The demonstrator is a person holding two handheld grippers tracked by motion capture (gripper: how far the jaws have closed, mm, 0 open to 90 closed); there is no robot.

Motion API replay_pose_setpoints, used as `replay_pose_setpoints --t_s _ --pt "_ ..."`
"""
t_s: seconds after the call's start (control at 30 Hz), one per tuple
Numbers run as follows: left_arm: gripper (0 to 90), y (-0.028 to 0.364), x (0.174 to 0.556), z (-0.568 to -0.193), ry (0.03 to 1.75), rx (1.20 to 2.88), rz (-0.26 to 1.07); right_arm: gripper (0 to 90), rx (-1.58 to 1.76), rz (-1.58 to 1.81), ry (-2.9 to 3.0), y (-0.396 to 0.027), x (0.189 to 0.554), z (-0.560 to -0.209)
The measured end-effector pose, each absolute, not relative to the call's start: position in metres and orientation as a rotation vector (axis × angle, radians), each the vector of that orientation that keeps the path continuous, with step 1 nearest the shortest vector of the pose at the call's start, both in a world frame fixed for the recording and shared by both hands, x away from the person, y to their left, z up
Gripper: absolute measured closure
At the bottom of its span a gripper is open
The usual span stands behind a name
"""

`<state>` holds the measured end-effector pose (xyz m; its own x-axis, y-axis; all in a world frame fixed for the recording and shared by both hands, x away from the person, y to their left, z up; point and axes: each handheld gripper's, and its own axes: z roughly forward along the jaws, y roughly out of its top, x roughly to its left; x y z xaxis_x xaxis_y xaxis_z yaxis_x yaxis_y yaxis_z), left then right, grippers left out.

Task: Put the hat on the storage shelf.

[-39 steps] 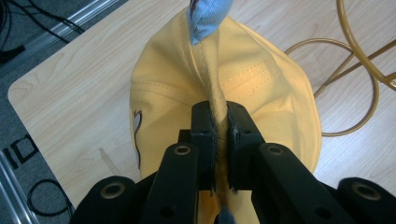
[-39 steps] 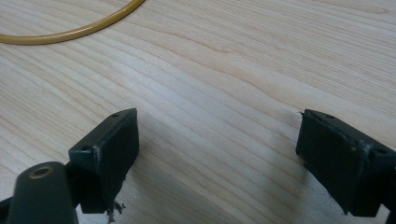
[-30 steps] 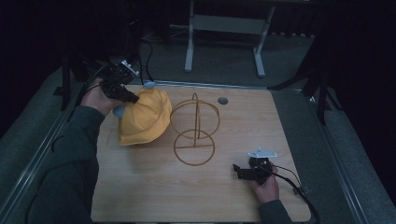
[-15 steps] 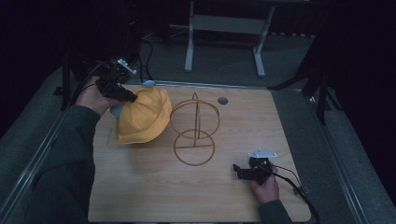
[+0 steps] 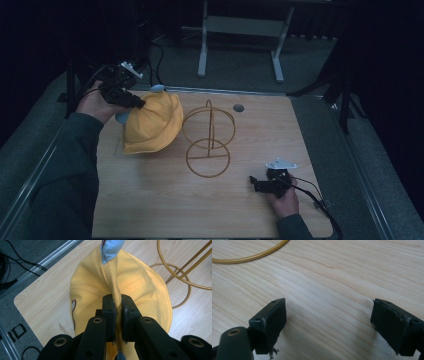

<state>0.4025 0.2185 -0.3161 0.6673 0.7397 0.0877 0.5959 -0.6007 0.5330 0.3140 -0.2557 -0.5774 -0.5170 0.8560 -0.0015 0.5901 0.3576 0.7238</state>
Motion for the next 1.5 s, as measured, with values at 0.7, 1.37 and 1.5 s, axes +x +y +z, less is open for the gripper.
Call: replay_pose_setpoints --t_s 0.7,1.37,1.5 --pt "83.2 0.226 0.396 -0.304 1.018 2.385 0.426 13.1 1.264 0.959 2.247 -0.256 0.314 -0.577" --pt "82.9 0.236 0.386 -0.294 0.983 2.365 0.435 13.1 1.264 0.959 2.247 -0.256 0.314 -0.577" --pt "83.0 0.236 0.384 -0.291 0.967 2.362 0.434 13.0 1.265 0.96 2.246 -0.256 0.314 -0.577"
